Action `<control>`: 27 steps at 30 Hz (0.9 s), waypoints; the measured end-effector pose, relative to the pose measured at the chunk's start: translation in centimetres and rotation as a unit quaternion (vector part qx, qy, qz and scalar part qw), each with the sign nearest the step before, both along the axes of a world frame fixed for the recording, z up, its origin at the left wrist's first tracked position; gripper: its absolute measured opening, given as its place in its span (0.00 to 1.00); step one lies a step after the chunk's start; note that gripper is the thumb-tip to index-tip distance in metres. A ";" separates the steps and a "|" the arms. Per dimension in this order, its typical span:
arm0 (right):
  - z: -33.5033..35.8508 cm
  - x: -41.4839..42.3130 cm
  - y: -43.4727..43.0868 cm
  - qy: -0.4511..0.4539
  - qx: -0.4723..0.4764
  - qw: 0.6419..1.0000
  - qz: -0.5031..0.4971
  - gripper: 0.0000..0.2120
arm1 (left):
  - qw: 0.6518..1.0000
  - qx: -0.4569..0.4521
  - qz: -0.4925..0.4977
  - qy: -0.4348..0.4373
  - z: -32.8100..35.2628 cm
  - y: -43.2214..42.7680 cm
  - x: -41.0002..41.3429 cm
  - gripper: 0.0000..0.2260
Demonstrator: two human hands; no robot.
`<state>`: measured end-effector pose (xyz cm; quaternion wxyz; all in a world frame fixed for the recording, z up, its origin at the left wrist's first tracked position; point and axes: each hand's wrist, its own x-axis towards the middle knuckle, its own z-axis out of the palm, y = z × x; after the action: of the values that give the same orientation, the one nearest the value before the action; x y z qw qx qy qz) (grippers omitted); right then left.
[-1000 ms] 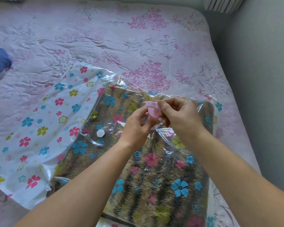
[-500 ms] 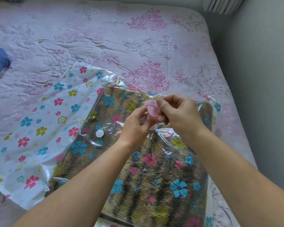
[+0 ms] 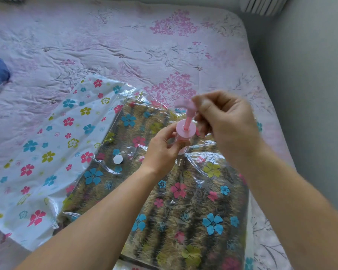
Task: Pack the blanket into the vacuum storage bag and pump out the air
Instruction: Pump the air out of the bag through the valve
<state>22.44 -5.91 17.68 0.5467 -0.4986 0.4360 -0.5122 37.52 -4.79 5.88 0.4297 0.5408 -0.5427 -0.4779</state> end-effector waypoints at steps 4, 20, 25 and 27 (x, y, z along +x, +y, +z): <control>-3.0 0.3 0.4 0.090 0.116 0.989 -0.015 0.08 | 1.000 0.001 -0.003 -0.004 -0.2 0.0 0.1 0.14; -3.5 0.4 0.5 0.074 0.096 0.993 -0.015 0.09 | 1.000 -0.002 -0.002 -0.001 -0.1 0.1 0.1 0.13; -0.7 -0.5 -0.1 0.044 0.048 0.998 0.006 0.09 | 1.000 0.000 0.000 0.025 0.3 0.0 -0.1 0.17; 2.1 -1.0 -0.4 -0.035 -0.021 0.999 0.020 0.08 | 1.000 0.000 -0.003 0.020 0.2 0.1 -0.1 0.19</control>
<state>21.40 -6.26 19.80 0.5613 -0.5007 0.3953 -0.5273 37.42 -4.73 6.12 0.4389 0.5291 -0.5360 -0.4900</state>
